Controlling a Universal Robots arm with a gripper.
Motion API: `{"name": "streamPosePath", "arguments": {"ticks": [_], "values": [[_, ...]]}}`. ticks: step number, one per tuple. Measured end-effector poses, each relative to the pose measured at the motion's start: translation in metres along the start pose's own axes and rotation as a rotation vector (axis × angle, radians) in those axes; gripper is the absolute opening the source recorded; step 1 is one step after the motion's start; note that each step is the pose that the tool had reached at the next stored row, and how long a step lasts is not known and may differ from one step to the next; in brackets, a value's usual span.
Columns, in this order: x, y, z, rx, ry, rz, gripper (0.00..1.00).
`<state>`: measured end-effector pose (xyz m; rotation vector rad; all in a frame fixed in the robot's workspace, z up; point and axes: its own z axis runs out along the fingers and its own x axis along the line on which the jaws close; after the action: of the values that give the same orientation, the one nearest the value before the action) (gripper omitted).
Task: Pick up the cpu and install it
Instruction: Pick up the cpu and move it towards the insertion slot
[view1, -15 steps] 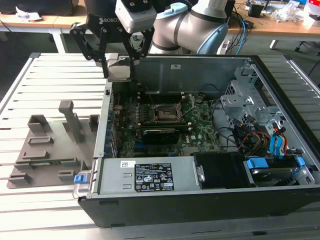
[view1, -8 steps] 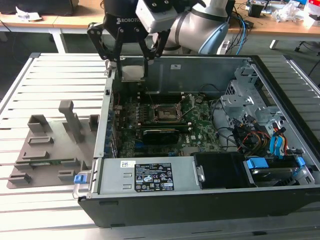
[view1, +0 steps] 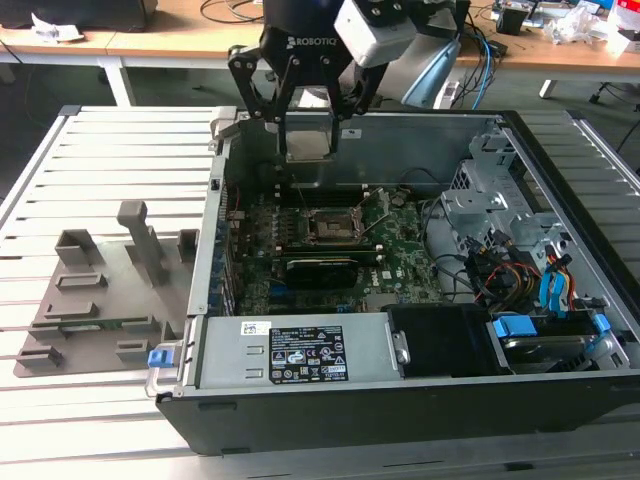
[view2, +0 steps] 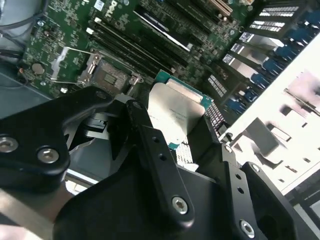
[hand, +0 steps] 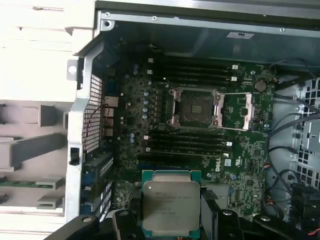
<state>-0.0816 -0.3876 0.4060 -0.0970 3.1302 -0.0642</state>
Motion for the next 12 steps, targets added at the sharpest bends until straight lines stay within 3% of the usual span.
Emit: {"name": "streamPosePath", "arguments": {"ticks": [2,8,12], "values": [[-0.0052,0.0,0.0006,0.0001,0.0012,0.0,0.55],[-0.0294,0.0003,0.0063,0.0014,0.0052,0.0,0.55],[-0.0366,0.0022,0.013,0.0013,0.008,0.0,0.55]]}}
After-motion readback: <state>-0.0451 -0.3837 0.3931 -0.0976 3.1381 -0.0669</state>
